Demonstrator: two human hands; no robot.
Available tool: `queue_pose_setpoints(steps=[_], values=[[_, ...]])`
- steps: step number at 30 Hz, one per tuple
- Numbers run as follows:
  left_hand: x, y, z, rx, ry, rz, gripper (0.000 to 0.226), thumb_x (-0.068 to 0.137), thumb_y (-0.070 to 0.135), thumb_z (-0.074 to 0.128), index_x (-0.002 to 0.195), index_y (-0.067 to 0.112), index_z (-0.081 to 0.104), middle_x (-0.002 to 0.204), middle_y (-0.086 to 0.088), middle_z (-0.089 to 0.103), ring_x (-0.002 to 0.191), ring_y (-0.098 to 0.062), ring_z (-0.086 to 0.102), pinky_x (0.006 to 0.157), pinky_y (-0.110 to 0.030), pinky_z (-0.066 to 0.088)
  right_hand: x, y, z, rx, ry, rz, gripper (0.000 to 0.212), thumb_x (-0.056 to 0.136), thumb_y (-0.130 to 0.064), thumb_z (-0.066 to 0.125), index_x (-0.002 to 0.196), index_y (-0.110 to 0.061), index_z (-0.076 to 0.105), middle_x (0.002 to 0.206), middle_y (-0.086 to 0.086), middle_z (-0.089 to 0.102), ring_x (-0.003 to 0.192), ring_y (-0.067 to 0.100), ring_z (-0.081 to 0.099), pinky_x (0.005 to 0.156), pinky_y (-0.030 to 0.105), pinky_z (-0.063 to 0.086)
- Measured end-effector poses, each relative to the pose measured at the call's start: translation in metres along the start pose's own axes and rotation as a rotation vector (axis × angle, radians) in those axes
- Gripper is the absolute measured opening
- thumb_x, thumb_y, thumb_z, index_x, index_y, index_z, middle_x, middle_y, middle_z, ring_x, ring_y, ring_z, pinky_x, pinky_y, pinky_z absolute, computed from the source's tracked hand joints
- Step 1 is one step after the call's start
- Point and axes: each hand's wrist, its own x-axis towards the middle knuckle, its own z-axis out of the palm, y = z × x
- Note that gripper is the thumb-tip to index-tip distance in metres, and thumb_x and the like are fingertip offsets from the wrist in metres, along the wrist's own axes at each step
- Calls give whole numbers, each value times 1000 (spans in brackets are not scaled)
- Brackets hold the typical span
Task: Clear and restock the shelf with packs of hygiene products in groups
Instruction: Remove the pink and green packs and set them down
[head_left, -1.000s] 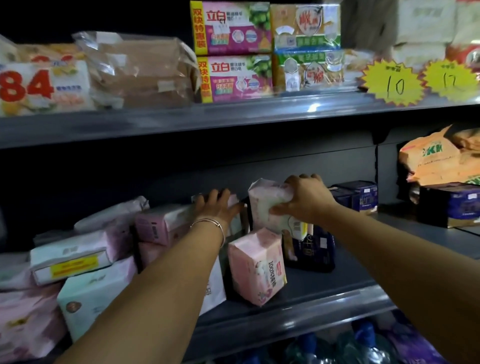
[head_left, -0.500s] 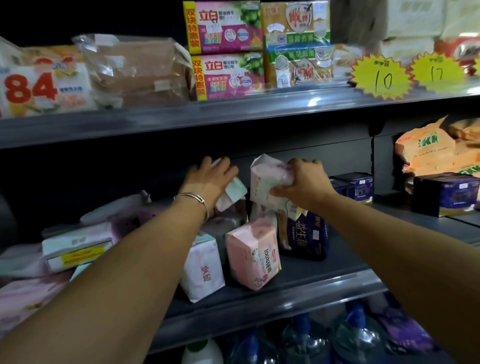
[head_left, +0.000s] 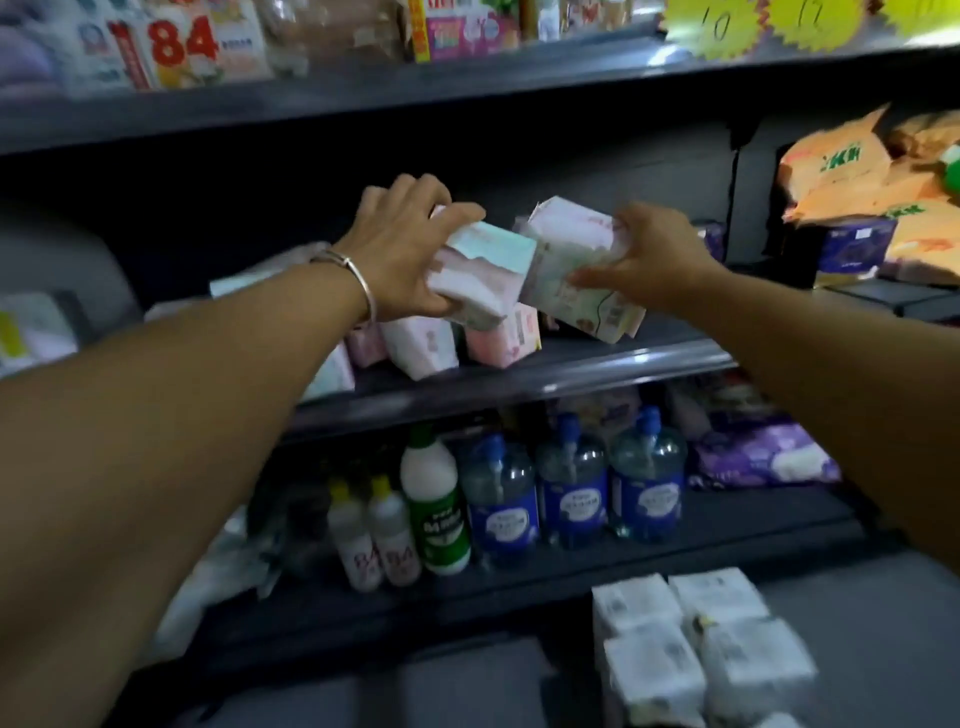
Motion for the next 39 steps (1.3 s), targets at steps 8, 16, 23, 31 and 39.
queue_pose_setpoints(steps=[8,16,23,31,39], values=[[-108,59,21,-450,-411,-120,74,70,19,78,130,14,36,116,-2,27,100,-20,43,77,-24,36,-103,11,52,-29,-421,59,62,69,-40,81,115,-6,55,114,14,60,101,29,57,84,37,49],[-189,109,116,-357,-824,-223,87,71,17,73,142,13,23,119,-15,45,106,-30,48,81,-32,44,-181,46,150,-206,-747,20,72,73,-39,77,128,-6,44,125,14,55,114,30,52,89,33,42],[-248,129,228,-304,-945,-204,71,74,33,75,132,14,38,129,-10,44,119,-28,44,98,-33,39,-211,70,235,-261,-976,-54,57,82,-28,69,130,-7,47,128,12,53,118,27,50,102,31,35],[-304,155,326,-268,-1027,-152,82,78,28,72,143,13,25,138,-7,35,125,-26,34,102,-35,31,-246,102,339,-258,-1108,-114,45,84,-24,62,124,-10,50,129,11,48,120,27,43,102,28,28],[-327,177,382,-222,-982,-210,64,76,7,67,131,13,35,132,-7,41,120,-26,37,96,-32,32,-268,129,406,-236,-1089,-76,47,84,-17,57,130,-11,44,126,11,44,114,28,39,98,31,34]])
